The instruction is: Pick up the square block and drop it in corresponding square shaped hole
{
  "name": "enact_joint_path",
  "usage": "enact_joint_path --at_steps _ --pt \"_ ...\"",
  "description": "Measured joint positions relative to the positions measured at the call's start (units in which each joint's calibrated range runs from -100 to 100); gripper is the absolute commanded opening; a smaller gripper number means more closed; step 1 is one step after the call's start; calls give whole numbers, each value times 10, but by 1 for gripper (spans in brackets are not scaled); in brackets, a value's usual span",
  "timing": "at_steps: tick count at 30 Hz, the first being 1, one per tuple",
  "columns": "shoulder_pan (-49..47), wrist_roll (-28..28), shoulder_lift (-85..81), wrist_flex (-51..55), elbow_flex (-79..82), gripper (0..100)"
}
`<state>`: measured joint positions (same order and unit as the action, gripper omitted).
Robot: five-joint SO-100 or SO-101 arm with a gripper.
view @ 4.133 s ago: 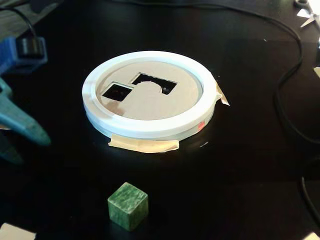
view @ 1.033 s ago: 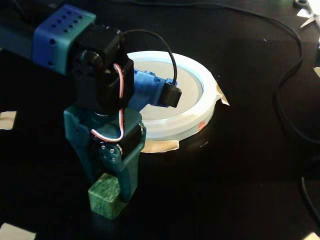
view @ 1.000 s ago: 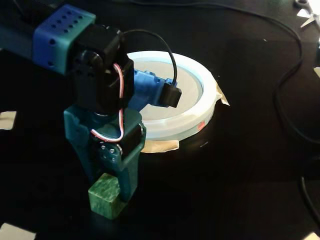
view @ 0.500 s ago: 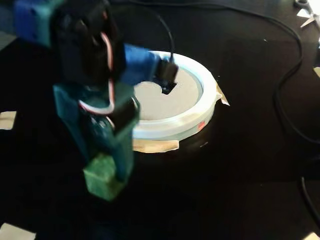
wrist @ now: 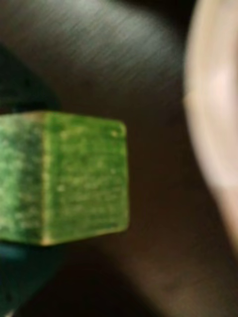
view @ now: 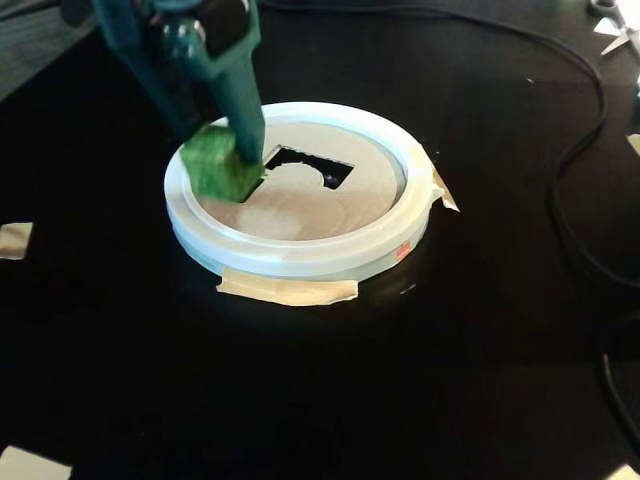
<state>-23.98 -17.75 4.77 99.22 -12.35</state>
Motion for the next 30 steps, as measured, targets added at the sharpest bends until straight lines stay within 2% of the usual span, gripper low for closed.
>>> enact_joint_path --at_steps 9,13,19,30 --pt "-158 -68 40 0 0 34" --pt "-185 -78 75 -4 0 35" --pt "-248 -83 169 -99 0 35" --pt "-260 -83 214 -144 -1 35"
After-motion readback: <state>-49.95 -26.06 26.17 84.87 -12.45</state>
